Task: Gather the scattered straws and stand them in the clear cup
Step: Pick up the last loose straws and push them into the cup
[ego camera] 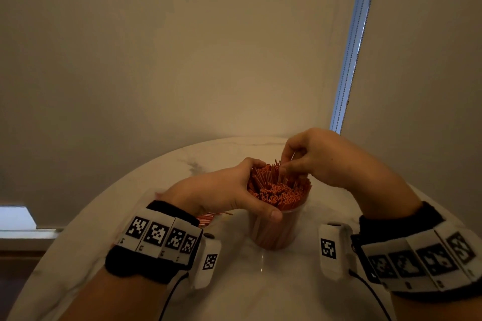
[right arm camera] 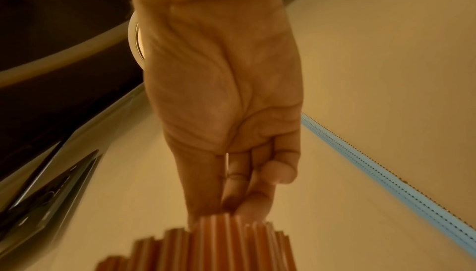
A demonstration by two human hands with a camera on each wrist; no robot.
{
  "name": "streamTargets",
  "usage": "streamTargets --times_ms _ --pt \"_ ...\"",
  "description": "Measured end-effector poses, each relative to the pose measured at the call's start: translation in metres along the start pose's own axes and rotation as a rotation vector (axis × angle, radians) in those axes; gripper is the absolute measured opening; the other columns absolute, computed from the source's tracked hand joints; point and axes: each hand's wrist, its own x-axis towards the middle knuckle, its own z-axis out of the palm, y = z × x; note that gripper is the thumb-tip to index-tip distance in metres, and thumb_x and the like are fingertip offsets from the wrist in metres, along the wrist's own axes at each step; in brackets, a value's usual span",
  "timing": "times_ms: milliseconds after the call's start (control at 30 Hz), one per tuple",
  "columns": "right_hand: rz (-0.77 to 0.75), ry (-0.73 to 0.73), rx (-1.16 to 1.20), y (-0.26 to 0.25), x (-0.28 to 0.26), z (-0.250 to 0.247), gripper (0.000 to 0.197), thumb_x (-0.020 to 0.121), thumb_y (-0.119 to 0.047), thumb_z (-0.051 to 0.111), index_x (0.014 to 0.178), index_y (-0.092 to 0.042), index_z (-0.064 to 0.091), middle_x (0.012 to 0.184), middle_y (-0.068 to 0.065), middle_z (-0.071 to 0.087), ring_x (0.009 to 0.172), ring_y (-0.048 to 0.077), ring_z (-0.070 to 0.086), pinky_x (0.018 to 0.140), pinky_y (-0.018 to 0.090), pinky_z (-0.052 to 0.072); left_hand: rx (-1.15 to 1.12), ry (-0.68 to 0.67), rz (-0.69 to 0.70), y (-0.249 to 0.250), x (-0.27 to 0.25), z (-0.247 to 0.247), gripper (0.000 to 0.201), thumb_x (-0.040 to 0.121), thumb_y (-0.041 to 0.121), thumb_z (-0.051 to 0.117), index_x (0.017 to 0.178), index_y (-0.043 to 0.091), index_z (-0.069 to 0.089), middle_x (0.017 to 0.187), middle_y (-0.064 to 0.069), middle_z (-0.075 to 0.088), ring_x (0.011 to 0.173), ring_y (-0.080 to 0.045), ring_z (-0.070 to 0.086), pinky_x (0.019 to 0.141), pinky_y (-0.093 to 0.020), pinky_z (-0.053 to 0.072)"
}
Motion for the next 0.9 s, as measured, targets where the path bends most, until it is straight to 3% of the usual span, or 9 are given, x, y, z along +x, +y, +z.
streamTargets --times_ms 100,200,267,400,467,600,733,833,900 --pt "-0.073 0.044 0.041 -0.001 -0.002 -0.003 0.017 0.085 -0.047 0.072 0.096 -0.034 0.072 0.093 -0.015 0.072 0.087 0.003 0.066 0.079 0.031 0.055 0.009 -0.004 -0.006 0.0 -0.002 0.0 0.104 0.067 0.03 0.097 0.149 0.026 0.033 0.13 0.009 0.065 0.119 -0.006 0.064 0.106 -0.032 0.052" --pt "-0.098 -0.283 0.016 -0.002 -0.008 -0.005 0.052 0.069 -0.06 0.079 0.118 -0.054 0.063 0.121 -0.026 0.057 0.111 -0.001 0.053 0.092 0.028 0.048 0.005 0.019 -0.016 -0.001 -0.001 0.0 0.115 0.064 0.031 0.099 0.153 0.028 0.027 0.133 0.006 0.063 0.125 -0.011 0.06 0.109 -0.037 0.049" --pt "-0.093 -0.372 -0.048 -0.003 -0.009 -0.003 0.045 0.071 -0.053 0.082 0.114 -0.051 0.067 0.118 -0.024 0.058 0.109 0.004 0.055 0.092 0.028 0.049 0.051 0.03 -0.034 0.0 0.0 -0.001 0.126 0.06 0.04 0.099 0.156 0.034 0.018 0.137 0.006 0.06 0.128 -0.013 0.057 0.113 -0.037 0.045" --pt "-0.073 -0.002 -0.288 -0.014 0.005 0.02 0.008 0.086 -0.037 0.073 0.094 -0.038 0.072 0.093 -0.013 0.065 0.084 0.009 0.059 0.067 0.022 0.046 0.089 0.044 -0.059 0.001 0.0 -0.002 0.118 0.055 0.049 0.099 0.149 0.029 0.032 0.13 0.008 0.063 0.121 -0.011 0.061 0.106 -0.035 0.051" --pt "-0.035 0.098 -0.374 -0.019 0.01 0.031 0.006 0.088 -0.035 0.07 0.092 -0.034 0.073 0.094 -0.006 0.07 0.084 0.014 0.061 0.068 0.026 0.046 0.11 0.048 -0.067 0.002 -0.001 -0.002 0.113 0.055 0.049 0.099 0.146 0.028 0.035 0.127 0.009 0.065 0.118 -0.009 0.063 0.104 -0.035 0.053" --pt "-0.062 0.129 -0.247 -0.017 0.007 0.024 0.013 0.091 -0.039 0.066 0.1 -0.036 0.076 0.099 -0.009 0.072 0.087 0.012 0.063 0.071 0.028 0.048 0.121 0.042 -0.075 0.003 -0.002 -0.003 0.113 0.056 0.05 0.098 0.147 0.03 0.034 0.13 0.011 0.063 0.12 -0.008 0.061 0.105 -0.035 0.052" --pt "-0.071 -0.075 -0.255 -0.02 0.001 0.02 0.025 0.097 -0.03 0.059 0.116 -0.04 0.072 0.109 -0.008 0.072 0.096 0.014 0.062 0.081 0.029 0.051 0.134 0.035 -0.083 0.008 -0.005 -0.002 0.115 0.063 0.043 0.097 0.153 0.026 0.028 0.137 0.007 0.06 0.126 -0.013 0.057 0.11 -0.037 0.047" --pt "-0.093 -0.008 -0.231 -0.025 -0.002 0.016 0.022 0.098 -0.033 0.057 0.112 -0.037 0.074 0.108 -0.008 0.072 0.096 0.012 0.062 0.08 0.028 0.05 0.162 0.016 -0.081 0.015 -0.016 -0.011 0.129 0.068 0.043 0.094 0.163 0.03 0.008 0.151 0.004 0.052 0.14 -0.015 0.045 0.116 -0.033 0.036" --pt "-0.126 0.075 -0.199 -0.031 -0.006 0.011 0.021 0.098 -0.035 0.057 0.11 -0.035 0.074 0.106 -0.011 0.072 0.094 0.009 0.062 0.076 0.026 0.047 0.14 0.053 -0.06 0.019 -0.027 -0.025 0.124 0.07 0.047 0.09 0.163 0.028 0.01 0.154 0.005 0.049 0.142 -0.012 0.043 0.105 -0.025 0.037"
